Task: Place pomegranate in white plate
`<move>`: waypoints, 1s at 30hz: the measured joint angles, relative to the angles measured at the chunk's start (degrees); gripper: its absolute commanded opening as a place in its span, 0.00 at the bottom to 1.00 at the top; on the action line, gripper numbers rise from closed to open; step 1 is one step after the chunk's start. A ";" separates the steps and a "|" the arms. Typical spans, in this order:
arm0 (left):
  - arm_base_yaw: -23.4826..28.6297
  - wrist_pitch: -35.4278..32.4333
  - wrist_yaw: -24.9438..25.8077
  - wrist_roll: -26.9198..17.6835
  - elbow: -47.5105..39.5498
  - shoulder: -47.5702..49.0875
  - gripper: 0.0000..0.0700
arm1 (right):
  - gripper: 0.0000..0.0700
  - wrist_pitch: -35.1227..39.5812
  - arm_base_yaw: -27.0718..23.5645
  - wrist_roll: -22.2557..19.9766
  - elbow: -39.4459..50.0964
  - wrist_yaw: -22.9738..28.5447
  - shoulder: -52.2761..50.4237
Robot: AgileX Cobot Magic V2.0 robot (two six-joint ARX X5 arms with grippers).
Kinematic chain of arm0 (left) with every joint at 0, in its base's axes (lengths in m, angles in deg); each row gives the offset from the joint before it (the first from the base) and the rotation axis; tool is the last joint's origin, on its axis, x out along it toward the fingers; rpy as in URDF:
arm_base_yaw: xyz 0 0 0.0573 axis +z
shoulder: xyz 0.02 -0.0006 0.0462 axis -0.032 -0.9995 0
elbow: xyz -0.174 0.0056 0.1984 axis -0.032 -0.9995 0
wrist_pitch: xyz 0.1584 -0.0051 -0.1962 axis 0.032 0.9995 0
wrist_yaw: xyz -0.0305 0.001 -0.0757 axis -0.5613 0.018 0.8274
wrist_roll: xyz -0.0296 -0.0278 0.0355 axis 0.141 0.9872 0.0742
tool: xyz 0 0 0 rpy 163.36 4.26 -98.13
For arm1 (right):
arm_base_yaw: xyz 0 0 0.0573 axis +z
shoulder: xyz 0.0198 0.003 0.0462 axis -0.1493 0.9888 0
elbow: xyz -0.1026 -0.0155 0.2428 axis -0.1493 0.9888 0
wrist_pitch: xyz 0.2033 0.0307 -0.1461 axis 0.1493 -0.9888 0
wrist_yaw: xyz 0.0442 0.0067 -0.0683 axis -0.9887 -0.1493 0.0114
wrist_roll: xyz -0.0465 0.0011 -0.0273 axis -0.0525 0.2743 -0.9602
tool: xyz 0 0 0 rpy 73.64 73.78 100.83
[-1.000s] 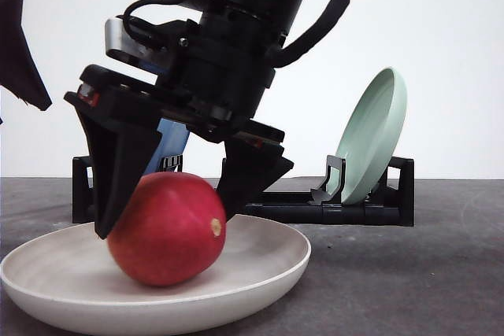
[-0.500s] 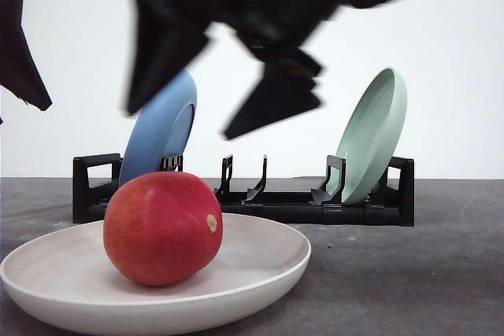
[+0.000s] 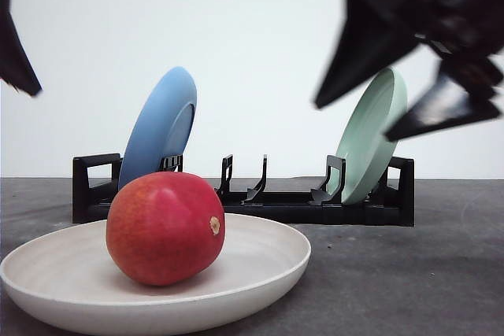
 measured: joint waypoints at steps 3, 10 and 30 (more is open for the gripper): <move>2.17 1.24 0.00 0.02 0.00 2.92 0.56 | 0.95 -0.82 -4.31 0.16 1.97 -1.21 -3.27; 4.58 2.68 0.00 0.00 0.00 5.46 0.56 | 0.95 -1.16 -9.84 0.19 2.78 -1.12 -4.69; 4.59 3.76 0.00 0.13 0.00 5.47 0.01 | 0.04 -0.98 -9.95 0.19 2.78 -1.16 -4.69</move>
